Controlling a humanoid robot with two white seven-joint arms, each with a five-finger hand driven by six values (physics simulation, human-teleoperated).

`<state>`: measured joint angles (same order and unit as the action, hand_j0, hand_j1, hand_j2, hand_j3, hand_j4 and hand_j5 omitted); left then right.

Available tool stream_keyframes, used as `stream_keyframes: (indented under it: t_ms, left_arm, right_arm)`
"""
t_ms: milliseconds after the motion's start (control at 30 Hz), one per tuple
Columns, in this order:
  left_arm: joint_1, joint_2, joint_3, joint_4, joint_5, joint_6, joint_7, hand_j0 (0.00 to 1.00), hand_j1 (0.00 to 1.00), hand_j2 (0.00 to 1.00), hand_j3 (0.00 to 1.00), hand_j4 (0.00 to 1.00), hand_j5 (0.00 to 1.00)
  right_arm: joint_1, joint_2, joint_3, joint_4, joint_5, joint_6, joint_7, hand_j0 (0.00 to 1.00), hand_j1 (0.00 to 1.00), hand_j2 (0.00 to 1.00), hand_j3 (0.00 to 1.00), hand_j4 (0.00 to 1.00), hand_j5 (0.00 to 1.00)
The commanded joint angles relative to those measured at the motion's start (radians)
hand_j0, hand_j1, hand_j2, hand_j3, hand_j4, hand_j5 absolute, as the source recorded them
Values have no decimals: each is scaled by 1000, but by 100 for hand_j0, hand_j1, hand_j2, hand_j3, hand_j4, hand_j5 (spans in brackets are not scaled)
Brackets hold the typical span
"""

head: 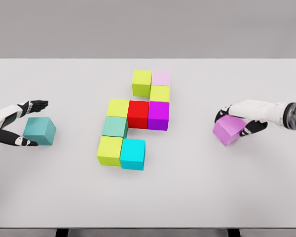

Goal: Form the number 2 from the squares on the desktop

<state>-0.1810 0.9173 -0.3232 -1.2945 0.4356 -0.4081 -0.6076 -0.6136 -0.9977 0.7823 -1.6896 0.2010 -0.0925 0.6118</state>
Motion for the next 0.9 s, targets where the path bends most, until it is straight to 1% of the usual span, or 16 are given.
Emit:
stream_keyframes:
  t_ms: [0,67,100,167,267,333,400,467,600,633,667,767,867]
  left_arm:
    - [0,-17,-2,21,-17,2,0,96,96,96,96,96,96]
    - [-2,-18,-2,24,-17,2,0,96,96,96,96,96,96]
    - [-2,-18,-4,24,-17,2,0,96,96,96,96,96,96]
    - [-3,-21,-4,38,-18,11,0,95,95,95,95,95,95]
    - [-6,-35,-2,54,-43,22,0,95,95,95,95,95,95]
    - [-15,-37,-4,58,-46,22,0,94,94,94,94,94,94]
    - [-18,-48,-4,58,-52,22,0,88,88,88,88,88,88]
    - [-18,-49,-4,58,-54,22,0,85,85,85,85,85,85]
    - [-17,-51,-4,58,-54,22,0,70,70,70,70,70,70]
    - [-17,-51,-5,58,-52,22,0,63,63,63,63,63,63]
    - [-17,-49,-5,58,-54,22,-1,59,59,59,59,59,59]
    - [-17,-49,-5,57,-52,22,-1,49,49,49,49,49,49]
    - [-17,-49,-4,57,-52,23,-1,45,45,45,45,45,45]
  right_arm:
    - [0,10,0,-19,8,-27,-1,60,60,60,60,60,60]
    - [-6,14,-2,-44,9,-130,-1,60,60,60,60,60,60]
    - [-8,17,-2,-64,11,-150,-1,60,60,60,60,60,60]
    - [-23,25,-3,-64,11,-184,-1,59,59,59,59,59,59]
    - [-26,39,-3,-64,11,-213,-1,50,50,50,50,50,50]
    - [-32,47,-3,-64,11,-225,-1,50,50,50,50,50,50]
    - [-44,77,-3,-64,9,-294,-1,50,50,50,50,50,50]
    - [-51,100,-3,-64,9,-361,-1,51,51,51,51,51,51]
    - [-51,148,2,-64,8,-418,-1,51,51,51,51,51,51]
    - [-51,160,2,-64,8,-440,-1,51,51,51,51,51,51]
    - [-51,166,2,-64,6,-454,-1,51,51,51,51,51,51]
    - [-58,189,48,-64,8,-470,-1,51,51,51,51,51,51]
    - [-77,197,61,-64,12,-477,-1,51,51,51,51,51,51]
